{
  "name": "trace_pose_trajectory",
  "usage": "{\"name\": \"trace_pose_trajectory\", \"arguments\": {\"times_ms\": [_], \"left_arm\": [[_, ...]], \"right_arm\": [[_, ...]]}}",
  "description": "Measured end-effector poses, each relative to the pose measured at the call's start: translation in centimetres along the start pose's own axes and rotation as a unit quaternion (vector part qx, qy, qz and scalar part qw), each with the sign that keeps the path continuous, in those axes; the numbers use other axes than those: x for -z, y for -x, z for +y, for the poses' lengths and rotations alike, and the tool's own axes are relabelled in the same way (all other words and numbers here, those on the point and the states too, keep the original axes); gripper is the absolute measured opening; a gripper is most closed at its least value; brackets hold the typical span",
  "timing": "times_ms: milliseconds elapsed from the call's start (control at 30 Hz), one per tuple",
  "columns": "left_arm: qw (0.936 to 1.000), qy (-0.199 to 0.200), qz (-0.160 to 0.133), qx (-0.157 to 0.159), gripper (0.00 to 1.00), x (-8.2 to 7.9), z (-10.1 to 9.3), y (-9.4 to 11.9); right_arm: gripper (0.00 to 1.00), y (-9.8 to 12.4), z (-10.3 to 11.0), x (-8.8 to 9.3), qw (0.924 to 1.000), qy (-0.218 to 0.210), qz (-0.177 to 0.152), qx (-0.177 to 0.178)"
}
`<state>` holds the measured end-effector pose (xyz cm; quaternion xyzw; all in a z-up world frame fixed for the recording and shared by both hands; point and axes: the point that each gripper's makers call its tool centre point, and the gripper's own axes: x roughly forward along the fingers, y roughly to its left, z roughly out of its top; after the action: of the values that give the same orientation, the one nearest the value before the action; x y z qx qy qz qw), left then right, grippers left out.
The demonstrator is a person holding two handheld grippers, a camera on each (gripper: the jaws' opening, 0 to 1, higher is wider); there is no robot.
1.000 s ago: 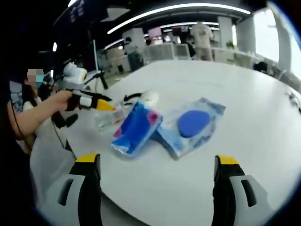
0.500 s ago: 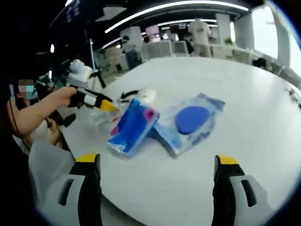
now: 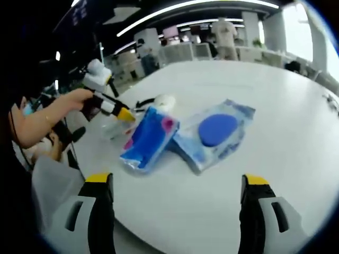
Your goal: Arrange the tabletop items into an orderly group along one side of the table until the central work area is clear of visible clutter.
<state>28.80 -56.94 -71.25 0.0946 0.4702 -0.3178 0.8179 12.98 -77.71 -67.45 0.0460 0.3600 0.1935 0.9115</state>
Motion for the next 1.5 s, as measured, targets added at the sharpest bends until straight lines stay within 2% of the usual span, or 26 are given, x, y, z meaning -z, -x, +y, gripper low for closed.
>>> {"name": "trace_pose_trajectory", "arguments": {"times_ms": [200, 267, 433, 500, 667, 833, 1033, 1267, 1367, 1400, 1500], "left_arm": [[0.9995, -0.019, 0.013, -0.019, 0.53, -0.1, 0.4, -0.2], [0.9992, -0.022, 0.029, -0.016, 0.54, 0.2, 0.2, -0.3], [0.9983, -0.024, 0.048, -0.022, 0.45, 0.5, 0.4, -0.6], [0.9981, -0.018, 0.050, -0.030, 0.41, 0.4, 0.6, -0.6], [0.9976, 0.003, 0.065, -0.021, 0.37, 0.5, 0.3, -0.9], [0.9961, 0.009, 0.085, -0.022, 0.37, 0.6, 0.2, -0.9], [0.9937, -0.004, 0.110, -0.023, 0.37, 0.6, 0.2, -1.0], [0.9922, -0.009, 0.123, -0.020, 0.36, 0.7, 0.2, -1.1], [0.9911, -0.022, 0.130, -0.017, 0.36, 0.7, 0.1, -1.2], [0.9916, -0.040, 0.123, -0.013, 0.36, 0.5, -0.1, -1.3], [0.9911, -0.051, 0.122, -0.010, 0.35, 0.7, -0.4, -1.1]], "right_arm": [[0.98, -0.2, 0.1, 0.1, 1.0000, -0.004, 0.001, -0.003], [0.98, -0.3, 0.0, 0.2, 1.0000, -0.004, 0.002, -0.002], [0.98, -0.3, -0.1, 0.3, 1.0000, -0.005, 0.002, 0.000], [0.98, -0.3, -0.1, 0.4, 1.0000, -0.007, 0.005, 0.000], [0.97, -0.5, 0.1, 0.9, 0.9998, -0.011, 0.016, -0.005], [0.97, -0.5, 0.3, 1.0, 0.9998, -0.009, 0.018, -0.006], [0.97, -0.4, 0.0, 1.0, 0.9998, -0.010, 0.019, -0.001], [0.97, -0.4, 0.0, 1.0, 0.9998, -0.011, 0.019, -0.001], [0.96, -0.4, 0.0, 1.1, 0.9997, -0.010, 0.021, -0.002], [0.96, -0.4, 0.0, 1.1, 0.9997, -0.009, 0.022, -0.001], [0.96, -0.3, -0.2, 1.1, 0.9997, -0.012, 0.021, 0.000]]}}
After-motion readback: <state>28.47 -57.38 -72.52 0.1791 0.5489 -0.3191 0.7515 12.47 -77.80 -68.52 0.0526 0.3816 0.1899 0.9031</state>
